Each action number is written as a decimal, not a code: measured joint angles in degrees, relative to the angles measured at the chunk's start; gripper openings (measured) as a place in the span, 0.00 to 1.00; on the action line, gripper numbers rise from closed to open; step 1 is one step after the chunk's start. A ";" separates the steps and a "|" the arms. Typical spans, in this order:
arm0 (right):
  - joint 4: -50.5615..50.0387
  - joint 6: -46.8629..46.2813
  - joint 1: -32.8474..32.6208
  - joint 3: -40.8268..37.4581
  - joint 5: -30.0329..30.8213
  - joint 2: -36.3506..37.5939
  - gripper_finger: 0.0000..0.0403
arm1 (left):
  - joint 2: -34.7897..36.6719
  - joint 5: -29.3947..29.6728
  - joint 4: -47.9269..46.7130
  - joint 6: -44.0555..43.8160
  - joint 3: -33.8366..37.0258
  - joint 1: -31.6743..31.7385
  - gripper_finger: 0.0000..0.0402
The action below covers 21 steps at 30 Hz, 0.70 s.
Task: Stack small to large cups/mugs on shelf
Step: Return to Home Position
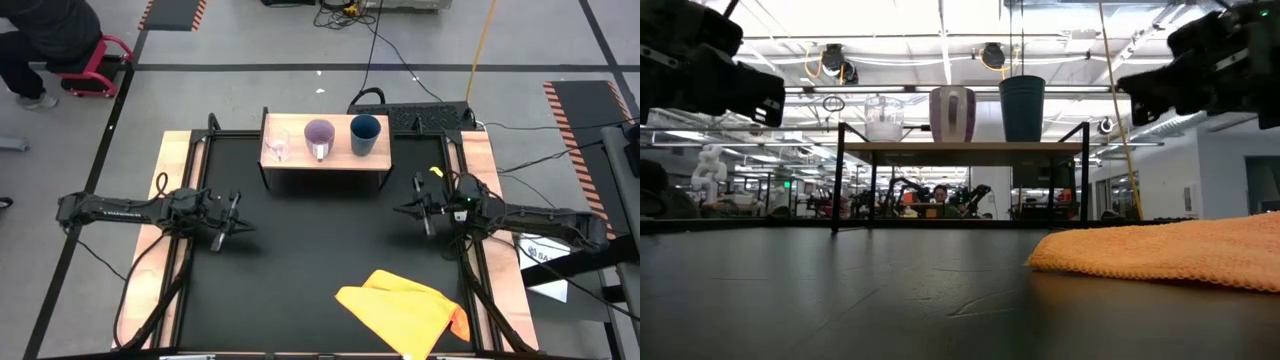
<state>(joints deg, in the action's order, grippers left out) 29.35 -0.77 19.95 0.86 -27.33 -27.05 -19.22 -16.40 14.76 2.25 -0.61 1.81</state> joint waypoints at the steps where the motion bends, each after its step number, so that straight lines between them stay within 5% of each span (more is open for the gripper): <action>1: 0.30 -0.02 -1.58 0.06 0.26 0.00 0.00 | 0.00 0.01 0.19 -0.23 -0.01 -0.78 0.01; 11: -2.84 4.22 -16.03 4.28 5.47 -0.07 0.00 | -0.02 9.26 0.37 -1.28 -0.01 -10.74 0.01; 21: -15.17 12.45 -22.09 6.54 11.21 0.25 0.00 | 0.00 17.20 -1.33 3.90 -0.01 -15.08 0.01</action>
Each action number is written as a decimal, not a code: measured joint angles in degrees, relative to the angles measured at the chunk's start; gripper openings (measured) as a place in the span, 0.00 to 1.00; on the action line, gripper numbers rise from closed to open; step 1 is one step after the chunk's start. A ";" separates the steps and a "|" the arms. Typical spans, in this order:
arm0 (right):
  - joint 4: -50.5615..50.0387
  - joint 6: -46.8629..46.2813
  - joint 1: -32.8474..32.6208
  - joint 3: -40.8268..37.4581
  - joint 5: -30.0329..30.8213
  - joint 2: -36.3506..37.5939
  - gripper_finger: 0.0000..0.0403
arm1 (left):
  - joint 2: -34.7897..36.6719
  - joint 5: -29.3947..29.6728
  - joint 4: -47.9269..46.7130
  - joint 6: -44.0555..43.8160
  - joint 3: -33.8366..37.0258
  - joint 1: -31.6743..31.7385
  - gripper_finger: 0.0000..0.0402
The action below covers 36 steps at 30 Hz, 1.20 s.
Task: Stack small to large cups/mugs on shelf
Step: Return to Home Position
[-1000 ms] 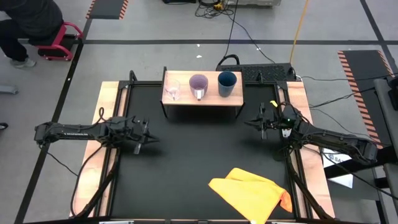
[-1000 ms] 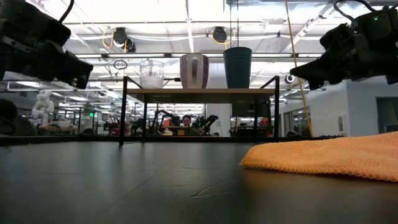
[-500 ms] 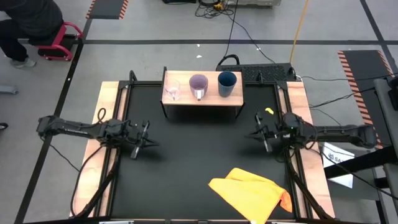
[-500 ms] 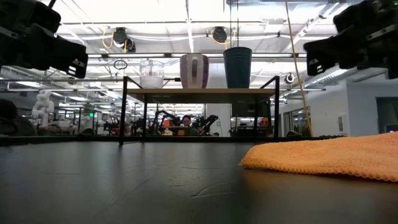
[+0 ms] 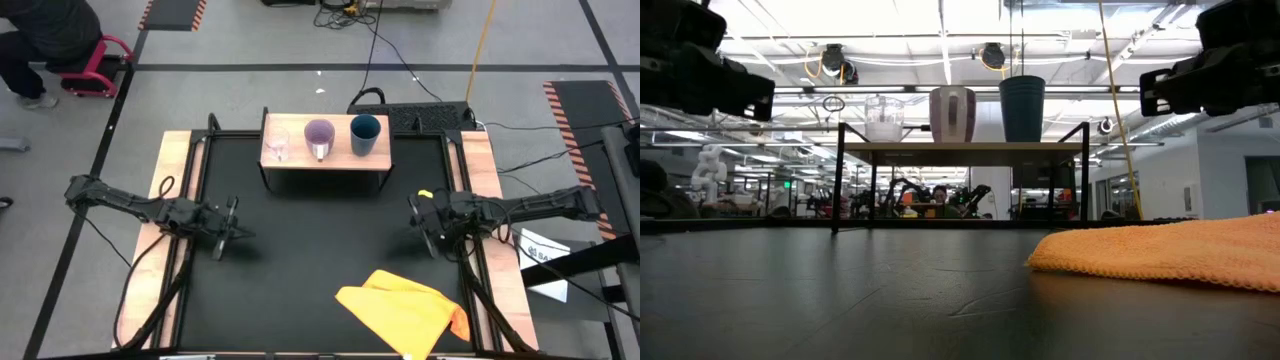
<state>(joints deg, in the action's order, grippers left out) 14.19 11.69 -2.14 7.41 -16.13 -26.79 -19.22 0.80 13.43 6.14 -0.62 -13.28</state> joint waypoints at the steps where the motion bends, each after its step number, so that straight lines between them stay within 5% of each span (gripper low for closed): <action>1: 0.86 0.35 -0.34 -0.36 0.02 0.37 0.00 | -0.02 0.82 -0.70 0.35 0.00 -0.02 0.01; 18: 2.49 -0.44 -1.04 -6.35 4.12 15.87 0.00 | 0.00 0.90 -1.67 0.96 0.00 0.00 0.01; 26: -6.86 -1.46 -1.02 -6.46 10.32 18.20 0.00 | 0.17 3.24 -0.08 4.51 0.00 0.00 0.01; 36: -6.75 -1.28 -0.83 -6.52 10.28 18.61 0.00 | 0.17 5.31 0.25 4.99 0.00 0.02 0.01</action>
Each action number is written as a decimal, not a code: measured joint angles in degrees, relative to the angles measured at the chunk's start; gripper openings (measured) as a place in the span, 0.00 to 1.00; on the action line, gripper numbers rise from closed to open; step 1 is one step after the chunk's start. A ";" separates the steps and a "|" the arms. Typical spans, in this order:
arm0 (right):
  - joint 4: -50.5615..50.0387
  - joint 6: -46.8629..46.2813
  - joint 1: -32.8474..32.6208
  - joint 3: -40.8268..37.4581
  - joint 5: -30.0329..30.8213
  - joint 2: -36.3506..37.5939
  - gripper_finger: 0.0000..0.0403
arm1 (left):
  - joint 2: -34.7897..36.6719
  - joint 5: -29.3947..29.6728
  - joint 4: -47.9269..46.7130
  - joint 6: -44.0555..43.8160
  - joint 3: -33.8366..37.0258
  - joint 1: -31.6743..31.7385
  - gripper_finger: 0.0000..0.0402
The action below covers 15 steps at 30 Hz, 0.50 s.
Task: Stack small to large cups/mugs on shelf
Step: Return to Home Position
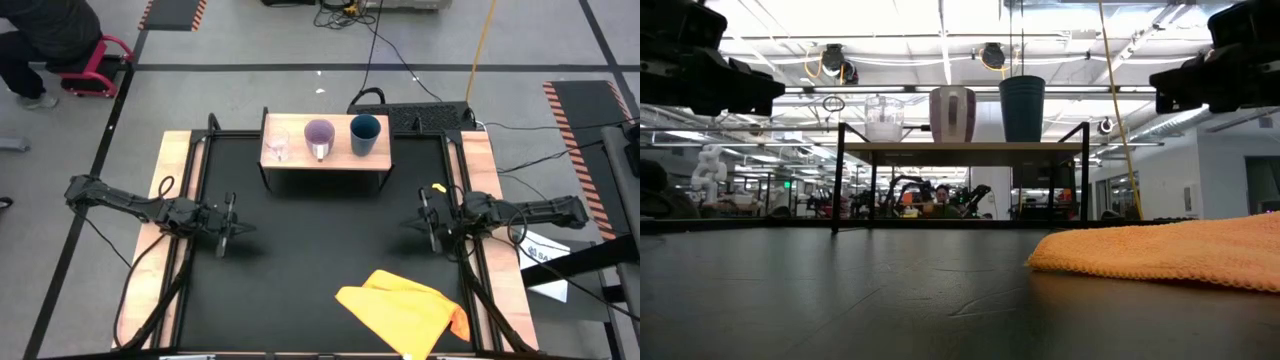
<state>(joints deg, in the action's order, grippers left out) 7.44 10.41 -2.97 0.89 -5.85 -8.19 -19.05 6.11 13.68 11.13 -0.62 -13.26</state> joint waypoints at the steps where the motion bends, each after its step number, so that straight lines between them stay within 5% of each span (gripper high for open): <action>1: 0.00 -0.20 0.17 0.00 0.02 0.00 0.00 | 0.00 0.00 0.08 0.44 0.00 0.00 0.01; 15: -2.24 -1.83 3.66 -0.02 5.73 0.00 0.00 | -0.01 4.81 -1.71 1.62 0.00 0.07 0.01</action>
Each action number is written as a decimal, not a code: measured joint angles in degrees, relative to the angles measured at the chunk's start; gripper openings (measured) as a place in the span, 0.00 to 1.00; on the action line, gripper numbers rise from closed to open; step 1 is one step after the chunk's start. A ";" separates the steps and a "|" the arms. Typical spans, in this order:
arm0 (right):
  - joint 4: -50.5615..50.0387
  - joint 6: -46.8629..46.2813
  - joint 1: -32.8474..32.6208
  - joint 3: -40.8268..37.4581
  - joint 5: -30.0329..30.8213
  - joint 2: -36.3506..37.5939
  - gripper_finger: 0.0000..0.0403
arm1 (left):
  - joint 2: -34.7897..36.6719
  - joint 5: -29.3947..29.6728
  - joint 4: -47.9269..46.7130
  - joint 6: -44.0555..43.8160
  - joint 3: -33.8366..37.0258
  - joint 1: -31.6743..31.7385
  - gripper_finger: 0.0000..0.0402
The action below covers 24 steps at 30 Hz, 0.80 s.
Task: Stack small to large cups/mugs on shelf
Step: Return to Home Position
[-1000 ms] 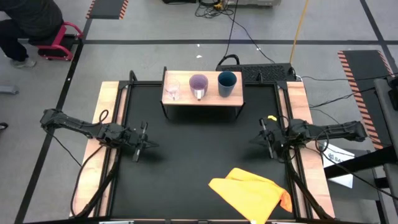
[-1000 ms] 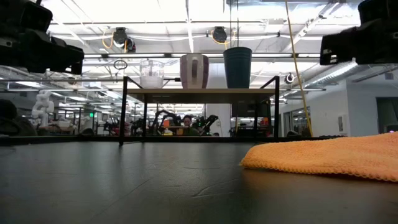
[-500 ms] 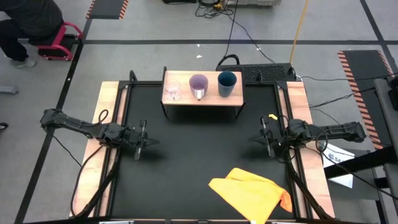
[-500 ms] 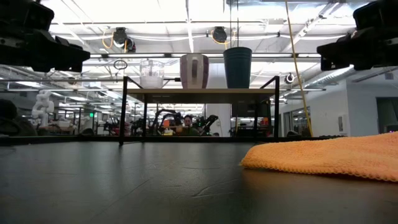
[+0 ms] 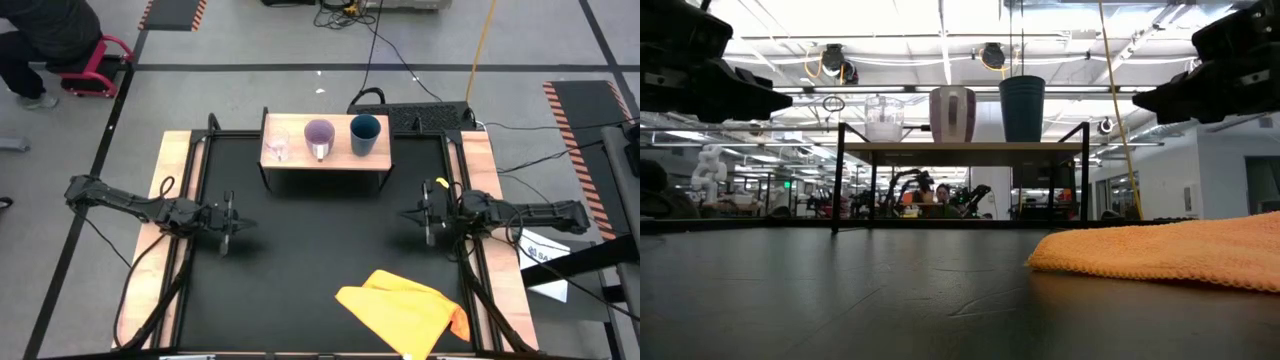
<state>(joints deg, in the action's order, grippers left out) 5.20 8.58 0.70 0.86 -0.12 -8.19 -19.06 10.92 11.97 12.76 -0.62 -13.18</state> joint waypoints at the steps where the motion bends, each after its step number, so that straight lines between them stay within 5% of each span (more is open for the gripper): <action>1: -0.13 0.00 0.07 0.00 0.00 0.00 0.00 | -0.01 0.20 -0.28 -0.38 0.00 -0.01 0.01; 24: 0.54 -0.39 0.08 -0.02 -0.07 -0.02 0.00 | 0.01 0.19 -4.97 -3.28 0.00 -0.01 0.01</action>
<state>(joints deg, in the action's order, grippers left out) 5.74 8.19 0.78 0.84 -0.19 -8.21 -19.05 11.11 7.01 9.48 -0.62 -13.19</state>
